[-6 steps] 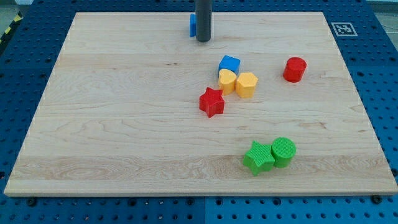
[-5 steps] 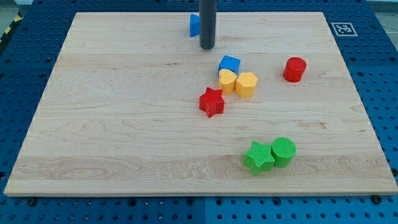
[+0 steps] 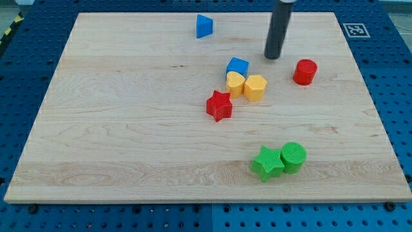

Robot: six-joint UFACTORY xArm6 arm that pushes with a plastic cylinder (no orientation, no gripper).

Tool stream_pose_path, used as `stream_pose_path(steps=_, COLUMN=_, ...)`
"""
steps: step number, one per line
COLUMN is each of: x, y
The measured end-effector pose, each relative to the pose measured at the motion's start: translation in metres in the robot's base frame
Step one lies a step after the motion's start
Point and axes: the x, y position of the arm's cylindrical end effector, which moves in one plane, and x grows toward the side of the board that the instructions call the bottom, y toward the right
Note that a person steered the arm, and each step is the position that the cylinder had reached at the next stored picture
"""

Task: Place the red circle horizontally at the right of the red star

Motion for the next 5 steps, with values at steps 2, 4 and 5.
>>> stream_pose_path(steps=2, x=0.024, y=0.034)
stream_pose_path(steps=4, x=0.058, y=0.074)
stream_pose_path(steps=5, x=0.078, y=0.081)
